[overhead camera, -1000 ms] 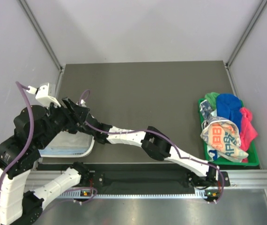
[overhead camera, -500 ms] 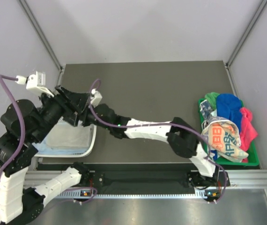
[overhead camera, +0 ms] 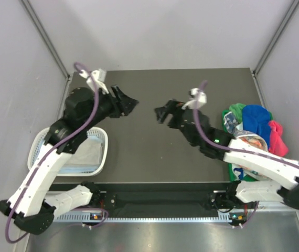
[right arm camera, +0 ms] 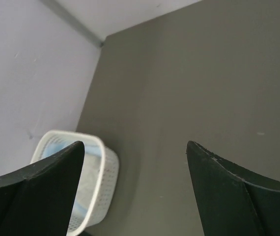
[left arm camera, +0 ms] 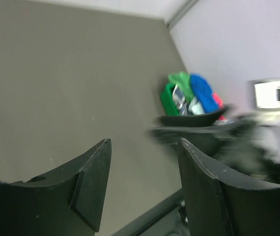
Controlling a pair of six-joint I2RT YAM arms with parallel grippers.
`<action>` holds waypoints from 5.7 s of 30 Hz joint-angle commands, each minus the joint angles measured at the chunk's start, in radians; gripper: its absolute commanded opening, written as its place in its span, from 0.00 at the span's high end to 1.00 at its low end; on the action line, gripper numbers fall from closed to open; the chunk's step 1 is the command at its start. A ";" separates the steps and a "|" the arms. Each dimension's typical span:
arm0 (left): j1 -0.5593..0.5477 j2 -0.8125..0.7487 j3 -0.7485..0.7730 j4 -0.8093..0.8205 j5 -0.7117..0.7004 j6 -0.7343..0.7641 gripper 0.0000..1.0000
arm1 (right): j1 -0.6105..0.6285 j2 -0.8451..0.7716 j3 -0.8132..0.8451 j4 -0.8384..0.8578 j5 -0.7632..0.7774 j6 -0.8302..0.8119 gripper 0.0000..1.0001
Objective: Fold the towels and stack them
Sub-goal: Grab crumpled towel, then move the towel to the center of the board
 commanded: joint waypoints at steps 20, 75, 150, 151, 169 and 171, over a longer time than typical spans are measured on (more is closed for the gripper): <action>-0.061 0.098 -0.378 0.237 0.181 -0.040 0.40 | -0.096 -0.721 -0.159 -1.485 0.444 0.725 0.12; -0.060 0.075 -0.338 0.159 0.143 0.043 0.39 | -1.228 -0.407 0.289 -0.941 -0.162 -0.235 1.00; 0.267 0.823 -0.229 0.259 -0.029 -0.048 0.44 | -0.365 -0.100 -0.285 -0.294 -0.389 -0.125 0.46; 0.265 0.858 -0.217 0.254 -0.026 -0.043 0.43 | -0.382 -0.056 -0.277 -0.249 -0.418 -0.138 0.46; 0.221 0.914 -0.194 0.245 -0.087 -0.022 0.93 | -0.498 0.412 -0.079 0.022 -0.612 -0.134 0.44; 0.219 0.887 -0.180 0.214 -0.106 -0.013 0.97 | -0.496 0.449 -0.061 0.029 -0.624 -0.125 0.44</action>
